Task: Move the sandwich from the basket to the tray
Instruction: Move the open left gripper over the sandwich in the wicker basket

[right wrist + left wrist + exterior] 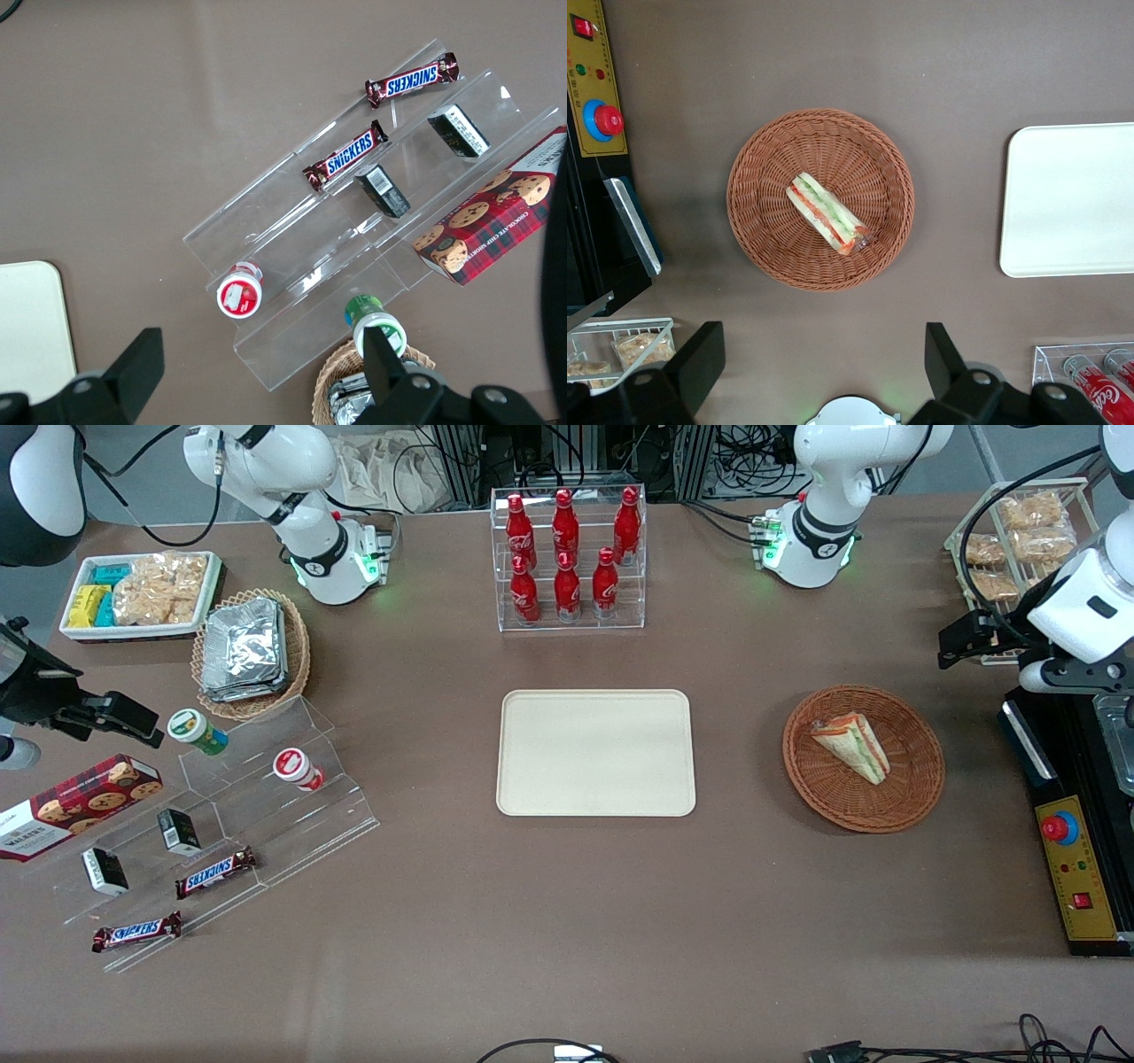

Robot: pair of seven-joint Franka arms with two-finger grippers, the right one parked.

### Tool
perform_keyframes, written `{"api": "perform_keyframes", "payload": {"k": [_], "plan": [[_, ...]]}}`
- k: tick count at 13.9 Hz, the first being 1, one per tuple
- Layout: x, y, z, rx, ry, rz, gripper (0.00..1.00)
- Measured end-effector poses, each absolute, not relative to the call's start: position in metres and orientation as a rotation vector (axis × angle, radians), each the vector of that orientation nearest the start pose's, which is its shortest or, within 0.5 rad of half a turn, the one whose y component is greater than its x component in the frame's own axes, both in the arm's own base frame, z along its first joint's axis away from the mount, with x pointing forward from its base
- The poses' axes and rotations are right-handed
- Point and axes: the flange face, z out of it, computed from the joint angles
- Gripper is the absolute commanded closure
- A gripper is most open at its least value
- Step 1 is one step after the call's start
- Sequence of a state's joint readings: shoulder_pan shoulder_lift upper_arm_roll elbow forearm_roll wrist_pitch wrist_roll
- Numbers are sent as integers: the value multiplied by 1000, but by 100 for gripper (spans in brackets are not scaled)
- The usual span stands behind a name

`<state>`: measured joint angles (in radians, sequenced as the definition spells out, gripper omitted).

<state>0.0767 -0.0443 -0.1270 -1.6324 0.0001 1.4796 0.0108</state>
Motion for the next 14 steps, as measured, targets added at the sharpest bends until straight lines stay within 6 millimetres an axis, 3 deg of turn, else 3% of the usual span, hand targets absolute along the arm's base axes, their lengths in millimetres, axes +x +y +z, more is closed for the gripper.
{"api": "perform_keyframes", "payload": {"k": [4,7,10,14], "plan": [[530,-28,611,-3127,65,174,0],[533,-27,598,-3124,41,215,0],[536,-26,564,-3116,-62,237,0],[526,-26,500,-3099,-251,192,0]]}}
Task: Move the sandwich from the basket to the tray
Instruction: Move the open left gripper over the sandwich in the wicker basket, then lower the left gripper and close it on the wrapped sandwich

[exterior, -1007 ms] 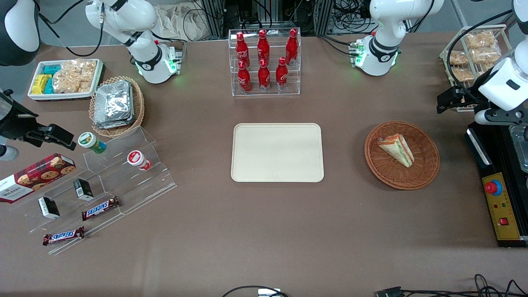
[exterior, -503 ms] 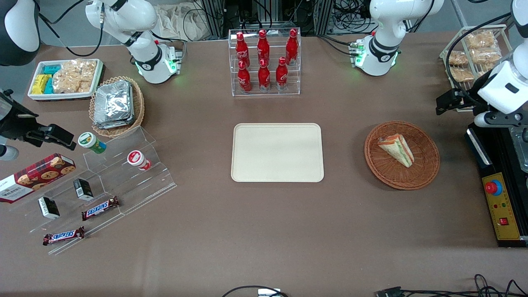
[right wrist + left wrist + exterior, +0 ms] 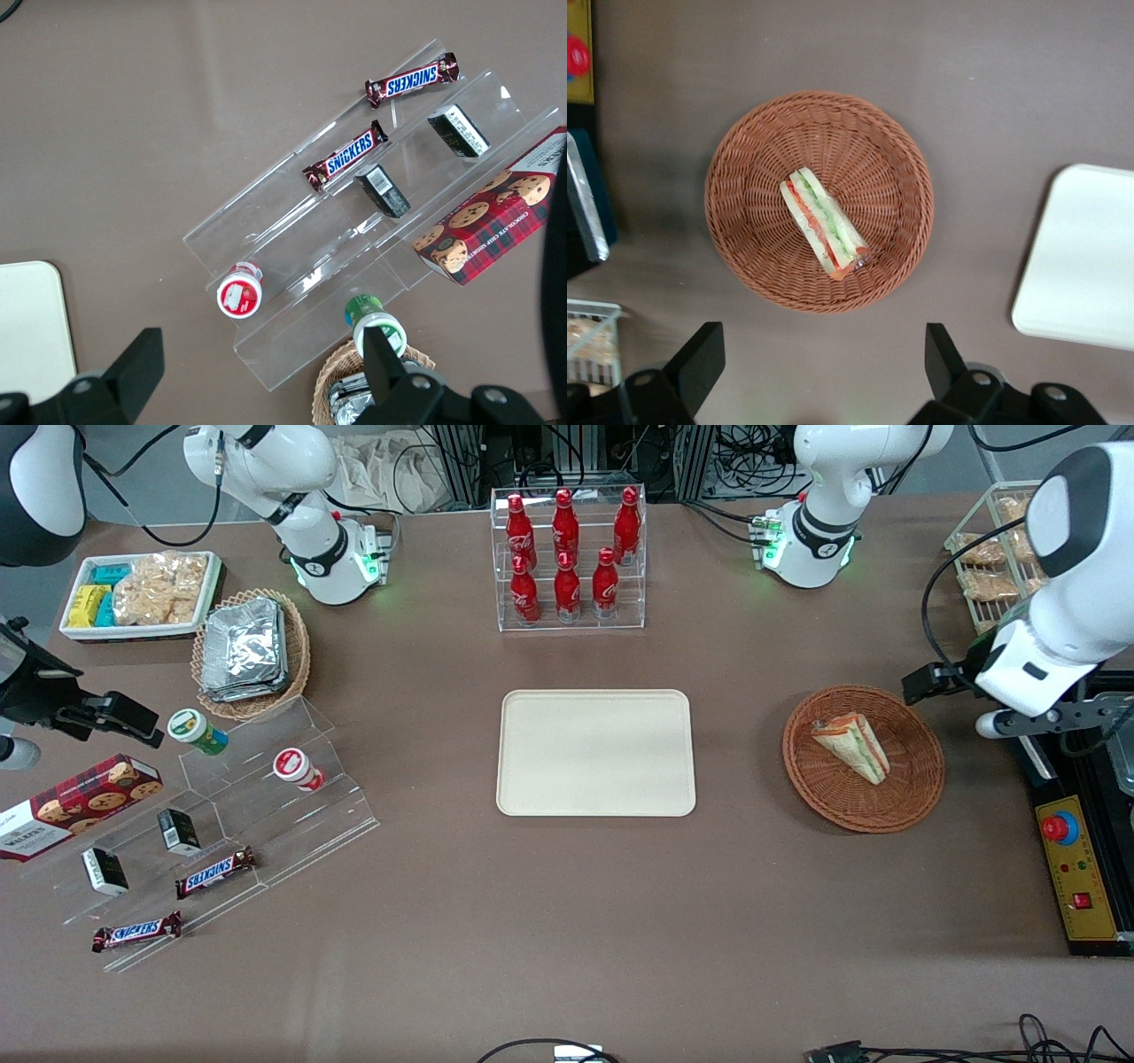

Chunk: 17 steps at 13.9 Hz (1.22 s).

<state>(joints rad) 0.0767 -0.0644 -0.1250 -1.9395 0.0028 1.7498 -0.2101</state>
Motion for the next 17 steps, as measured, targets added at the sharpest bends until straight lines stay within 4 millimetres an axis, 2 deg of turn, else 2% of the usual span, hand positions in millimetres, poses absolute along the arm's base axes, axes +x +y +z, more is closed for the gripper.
{"api": "perform_keyframes", "payload": {"k": [5,10,17], "plan": [[508,-26,434,-3077,-452,118,0],[495,-22,394,-3064,-562,72,0],[466,-20,329,-3054,-705,-40,0]]}}
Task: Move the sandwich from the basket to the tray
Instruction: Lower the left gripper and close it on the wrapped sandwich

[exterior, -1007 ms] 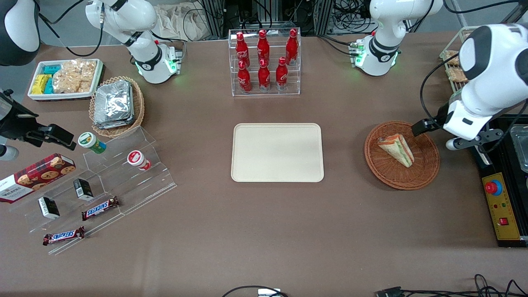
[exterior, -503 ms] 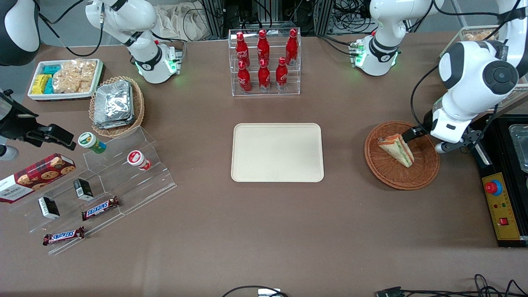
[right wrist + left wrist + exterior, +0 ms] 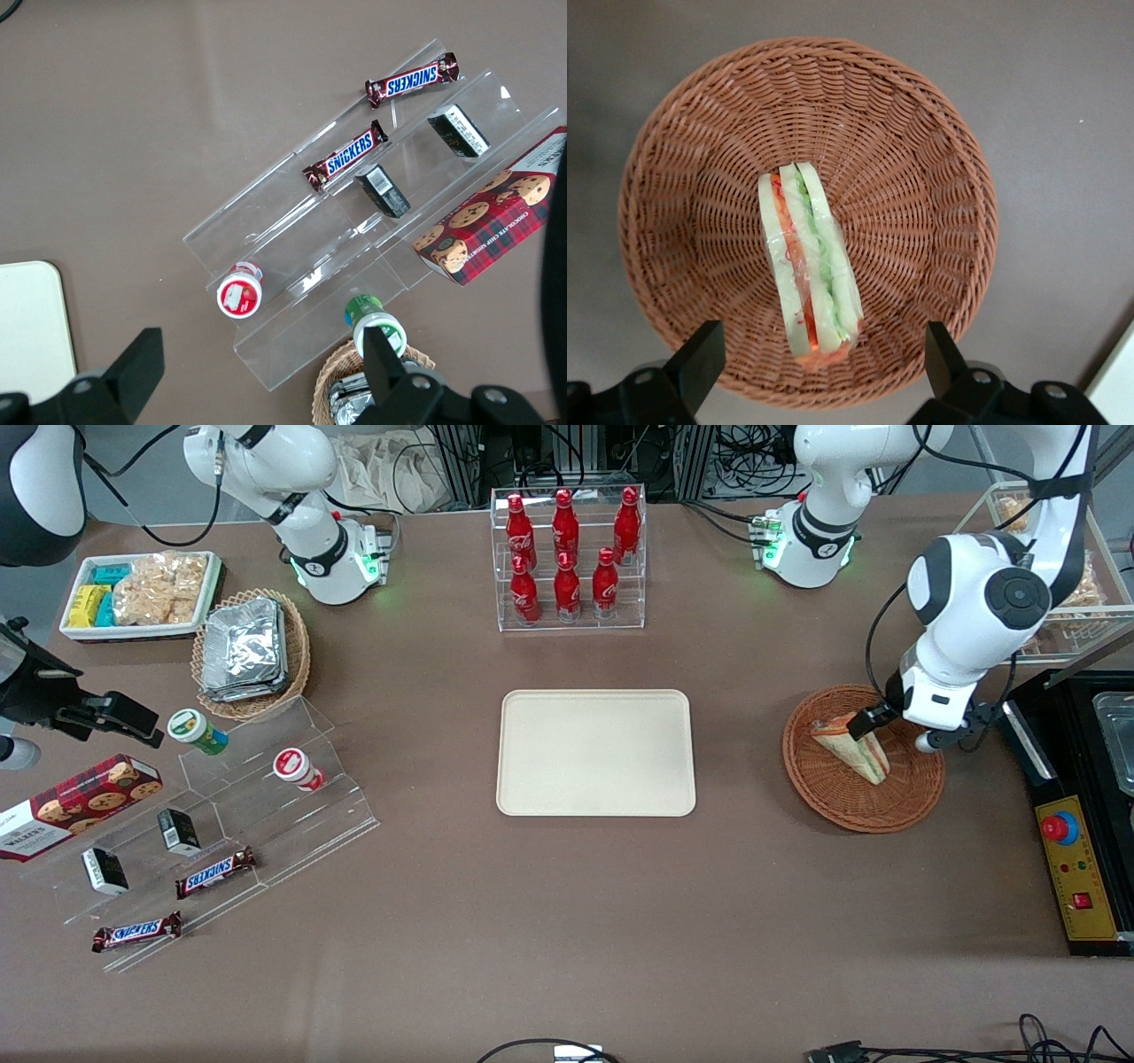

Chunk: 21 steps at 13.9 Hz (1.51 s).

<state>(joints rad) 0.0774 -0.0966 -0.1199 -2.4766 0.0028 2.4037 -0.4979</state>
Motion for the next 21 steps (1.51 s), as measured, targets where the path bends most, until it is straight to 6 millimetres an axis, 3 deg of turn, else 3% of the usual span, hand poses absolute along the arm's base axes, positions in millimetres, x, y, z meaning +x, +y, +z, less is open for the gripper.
{"api": "perform_keyframes", "payload": {"k": [8,16,18,20,21], "plan": [[450,-19,282,-3055,-771,-88,0],[442,-18,250,-3062,-779,-97,0],[442,-18,246,-3064,-780,-97,14],[442,-18,242,-3065,-782,-100,43],[442,-18,241,-3065,-783,-98,53]]}}
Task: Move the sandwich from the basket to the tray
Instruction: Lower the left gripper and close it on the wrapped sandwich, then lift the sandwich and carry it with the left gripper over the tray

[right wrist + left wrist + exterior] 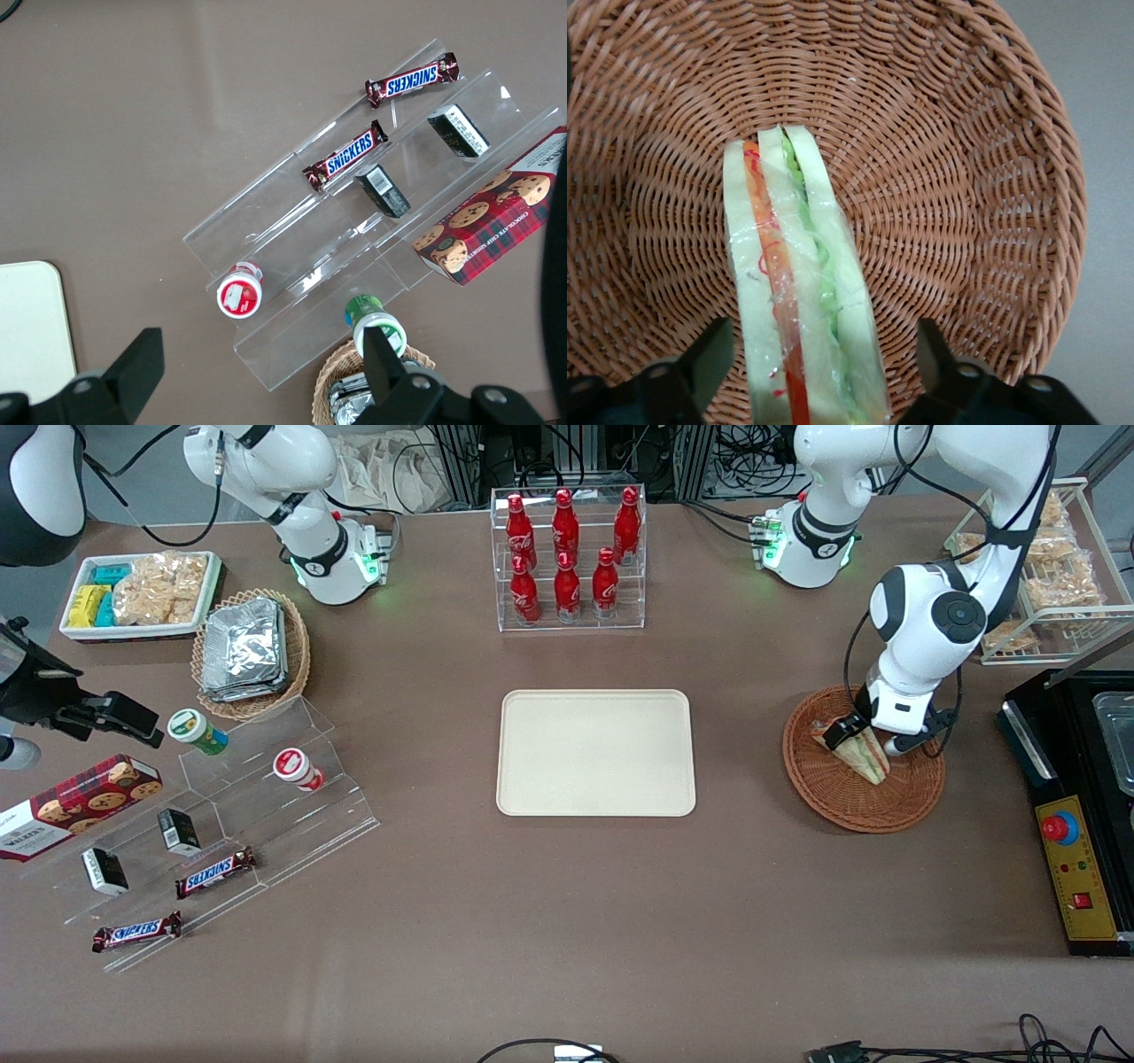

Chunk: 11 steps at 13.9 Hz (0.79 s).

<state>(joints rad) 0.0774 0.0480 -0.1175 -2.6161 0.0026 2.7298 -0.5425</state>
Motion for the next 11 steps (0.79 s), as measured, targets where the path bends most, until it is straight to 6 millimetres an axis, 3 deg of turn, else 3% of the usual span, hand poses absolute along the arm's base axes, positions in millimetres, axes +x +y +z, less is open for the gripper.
{"api": "perform_keyframes", "payload": {"k": [2,7,11], "plan": [[442,-16,239,-3062,-793,-95,65],[443,-10,241,-3058,-812,-104,68],[453,-10,273,-3052,-781,-125,68]]}}
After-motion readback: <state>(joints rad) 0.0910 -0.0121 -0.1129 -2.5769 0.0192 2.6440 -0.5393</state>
